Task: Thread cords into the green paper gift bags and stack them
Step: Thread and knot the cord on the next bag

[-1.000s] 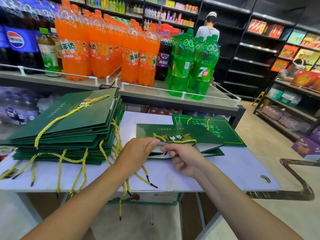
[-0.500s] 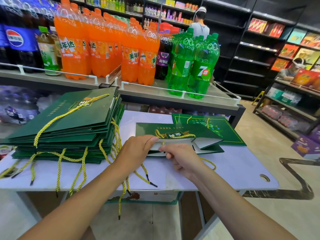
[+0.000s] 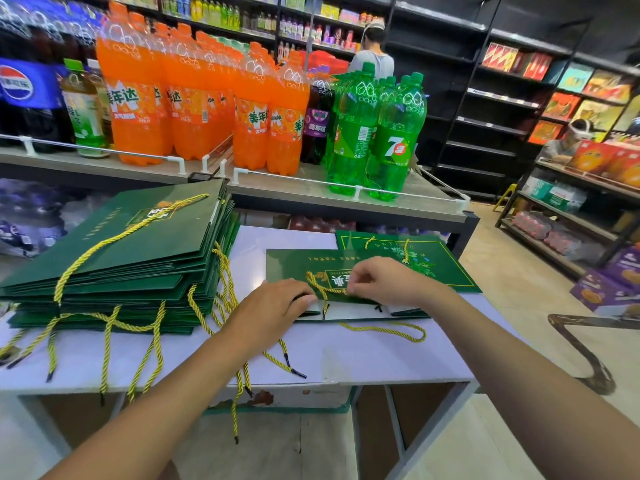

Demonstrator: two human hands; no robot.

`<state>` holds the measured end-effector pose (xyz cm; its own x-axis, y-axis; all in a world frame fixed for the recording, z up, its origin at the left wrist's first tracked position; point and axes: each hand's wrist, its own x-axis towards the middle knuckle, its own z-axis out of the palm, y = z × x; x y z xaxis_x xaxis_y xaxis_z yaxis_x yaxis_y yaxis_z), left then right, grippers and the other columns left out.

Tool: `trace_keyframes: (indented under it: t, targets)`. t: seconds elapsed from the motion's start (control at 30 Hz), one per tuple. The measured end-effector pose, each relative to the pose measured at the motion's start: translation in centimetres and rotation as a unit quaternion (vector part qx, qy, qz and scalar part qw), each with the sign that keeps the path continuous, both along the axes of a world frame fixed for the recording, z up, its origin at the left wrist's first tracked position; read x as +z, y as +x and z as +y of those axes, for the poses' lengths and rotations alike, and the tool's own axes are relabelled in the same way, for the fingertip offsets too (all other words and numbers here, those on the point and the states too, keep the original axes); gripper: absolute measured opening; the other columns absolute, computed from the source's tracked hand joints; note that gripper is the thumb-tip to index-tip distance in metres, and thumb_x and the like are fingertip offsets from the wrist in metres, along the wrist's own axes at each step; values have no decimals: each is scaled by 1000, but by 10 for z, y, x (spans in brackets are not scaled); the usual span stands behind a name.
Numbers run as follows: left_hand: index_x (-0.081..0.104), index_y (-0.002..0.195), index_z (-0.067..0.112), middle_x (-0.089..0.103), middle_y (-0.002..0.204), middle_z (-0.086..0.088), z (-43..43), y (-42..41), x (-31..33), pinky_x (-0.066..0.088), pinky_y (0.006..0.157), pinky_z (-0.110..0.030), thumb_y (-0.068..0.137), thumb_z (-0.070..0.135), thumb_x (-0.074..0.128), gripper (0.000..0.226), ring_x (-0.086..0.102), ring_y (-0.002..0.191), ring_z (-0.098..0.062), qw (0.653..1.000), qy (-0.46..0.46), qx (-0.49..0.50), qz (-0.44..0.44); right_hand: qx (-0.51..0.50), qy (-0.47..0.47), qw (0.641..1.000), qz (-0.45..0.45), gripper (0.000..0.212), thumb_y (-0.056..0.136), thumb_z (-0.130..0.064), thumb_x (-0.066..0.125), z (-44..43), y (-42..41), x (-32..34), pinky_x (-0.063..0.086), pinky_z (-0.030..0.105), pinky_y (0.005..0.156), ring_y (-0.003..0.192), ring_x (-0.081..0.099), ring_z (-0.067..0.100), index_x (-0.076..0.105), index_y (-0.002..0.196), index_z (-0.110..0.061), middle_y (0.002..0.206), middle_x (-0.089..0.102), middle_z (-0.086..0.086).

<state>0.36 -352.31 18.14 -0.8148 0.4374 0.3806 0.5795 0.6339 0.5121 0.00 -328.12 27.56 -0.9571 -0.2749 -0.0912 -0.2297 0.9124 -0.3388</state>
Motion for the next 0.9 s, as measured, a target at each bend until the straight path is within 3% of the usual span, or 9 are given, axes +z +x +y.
trace_keyframes:
  t: [0.07, 0.13, 0.2, 0.3, 0.37, 0.43, 0.47, 0.6, 0.9]
  targets:
    - [62, 108, 37, 63, 99, 20, 0, 2, 2, 39, 80, -32, 107, 52, 37, 29, 58, 89, -2, 1000, -12, 5, -3, -35, -180, 982, -45, 16, 107, -24, 53, 2, -13, 3, 56, 32, 80, 82, 71, 15, 62, 100, -13, 93, 75, 0]
    - [59, 111, 38, 62, 102, 19, 1, 7, 6, 38, 80, -32, 106, 51, 39, 25, 56, 91, -4, 999, -43, 11, 12, -94, -384, 912, -109, 13, 110, -19, 46, 2, -24, 9, 57, 34, 73, 71, 67, 18, 55, 106, -9, 88, 72, 6]
    - [59, 110, 35, 59, 106, 17, 2, 13, 10, 36, 83, -32, 105, 48, 42, 22, 49, 95, -5, 996, -84, 11, 30, -136, -459, 863, -158, 15, 107, -22, 52, 5, -34, 14, 51, 30, 61, 61, 54, 14, 54, 117, -11, 83, 66, 3]
    - [55, 107, 31, 58, 129, 10, 4, 16, 12, 38, 103, -37, 106, 45, 40, 20, 47, 120, -10, 994, -107, 16, 35, -137, -404, 880, -210, 31, 99, -32, 65, 2, -42, 18, 37, 21, 51, 57, 40, 9, 63, 127, -17, 85, 63, -4]
    - [50, 128, 29, 35, 162, 5, 4, 12, 8, 22, 123, -42, 107, 49, 34, 33, 23, 152, -17, 988, -149, 38, -1, -112, -310, 931, -159, 29, 98, -36, 69, -5, -47, 18, 34, 20, 48, 55, 39, 8, 69, 122, -21, 82, 63, -9]
    - [16, 162, 23, -3, 172, 4, 5, 9, 5, 5, 129, -44, 107, 55, 22, 64, -7, 158, -17, 972, -228, 47, -28, -72, -224, 969, -75, 22, 97, -38, 70, -12, -54, 15, 36, 19, 47, 50, 43, 4, 75, 113, -23, 74, 65, -18]
    - [0, 165, 22, -11, 171, 4, 5, 8, 4, 1, 129, -44, 107, 56, 16, 69, -13, 157, -15, 964, -262, 43, -35, -53, -192, 979, -42, 20, 96, -38, 72, -14, -59, 13, 41, 17, 52, 51, 49, 0, 78, 108, -22, 75, 67, -19]
    - [-4, 165, 26, -10, 171, 8, 7, 5, 4, -5, 128, -44, 107, 55, 9, 66, -14, 157, -10, 952, -302, 30, -48, -38, -90, 995, 20, 18, 93, -38, 75, -16, -75, -8, 53, 35, 93, 99, 66, 9, 78, 91, -20, 103, 73, -9]
    - [1, 165, 27, -5, 172, 10, 6, 1, 1, -3, 128, -44, 107, 56, 12, 66, -11, 157, -10, 955, -291, 30, -38, -108, -68, 987, 98, 26, 97, -44, 68, -19, -78, -44, 40, 26, 61, 72, 57, 4, 73, 88, -20, 82, 62, -11]
